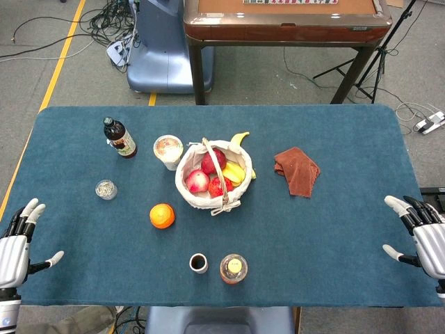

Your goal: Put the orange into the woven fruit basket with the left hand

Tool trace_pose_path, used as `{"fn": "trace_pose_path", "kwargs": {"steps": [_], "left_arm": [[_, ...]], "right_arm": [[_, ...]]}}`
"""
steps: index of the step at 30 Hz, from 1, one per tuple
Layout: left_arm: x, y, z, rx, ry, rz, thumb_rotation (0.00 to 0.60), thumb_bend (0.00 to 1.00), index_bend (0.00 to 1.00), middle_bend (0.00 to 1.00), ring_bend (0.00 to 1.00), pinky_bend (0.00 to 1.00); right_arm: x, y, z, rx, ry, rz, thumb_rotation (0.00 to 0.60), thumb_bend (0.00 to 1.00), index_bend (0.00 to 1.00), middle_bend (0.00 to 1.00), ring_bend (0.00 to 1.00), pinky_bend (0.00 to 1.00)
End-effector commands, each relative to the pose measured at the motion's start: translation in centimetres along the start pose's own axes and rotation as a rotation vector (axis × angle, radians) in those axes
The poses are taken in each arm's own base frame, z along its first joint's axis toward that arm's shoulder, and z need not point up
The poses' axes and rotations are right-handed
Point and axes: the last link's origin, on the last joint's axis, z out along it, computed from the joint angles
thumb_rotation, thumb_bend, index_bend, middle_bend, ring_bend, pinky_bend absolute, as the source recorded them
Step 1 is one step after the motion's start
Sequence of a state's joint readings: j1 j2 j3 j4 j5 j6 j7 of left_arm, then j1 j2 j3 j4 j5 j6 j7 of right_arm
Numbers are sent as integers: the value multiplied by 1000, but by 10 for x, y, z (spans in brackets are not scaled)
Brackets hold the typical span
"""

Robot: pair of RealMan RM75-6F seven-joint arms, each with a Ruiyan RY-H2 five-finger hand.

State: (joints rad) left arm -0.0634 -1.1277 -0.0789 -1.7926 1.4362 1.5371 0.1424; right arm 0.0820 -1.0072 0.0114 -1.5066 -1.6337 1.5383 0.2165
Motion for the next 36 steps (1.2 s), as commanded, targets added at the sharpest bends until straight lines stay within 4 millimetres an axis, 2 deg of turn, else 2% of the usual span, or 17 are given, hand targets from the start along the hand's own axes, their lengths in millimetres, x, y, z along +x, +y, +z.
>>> {"fn": "trace_pose_path", "kwargs": {"steps": [1,10,16,20,26,36], "left_arm": [[-1,0,0,-3,-4,0,600,96,126,34,52,252],[0,4,7,-65,-7,-7,600,96,126,34,53,252],[-7,15,25,-255,-129,21,600,96,126,34,56,252],[-18,23,38,-397,-233,89,600,96,127,34,66,252],[-33,42,62,-497,-269,108,600,96,150,34,76,268],[-62,76,93,-558,-347,93,600,96,162,34,85,299]], "right_arm": [[0,0,0,0,0,-1,600,26,162,202,101,173],[4,0,1,-1,14,-9,600,26,162,202,101,173],[9,-4,4,14,31,-20,600,26,162,202,101,173],[10,-6,4,11,28,-25,600,26,162,202,101,173],[10,-6,2,4,23,-31,600,25,162,202,101,173],[9,-5,0,-9,15,-37,600,25,162,202,101,173]]}}
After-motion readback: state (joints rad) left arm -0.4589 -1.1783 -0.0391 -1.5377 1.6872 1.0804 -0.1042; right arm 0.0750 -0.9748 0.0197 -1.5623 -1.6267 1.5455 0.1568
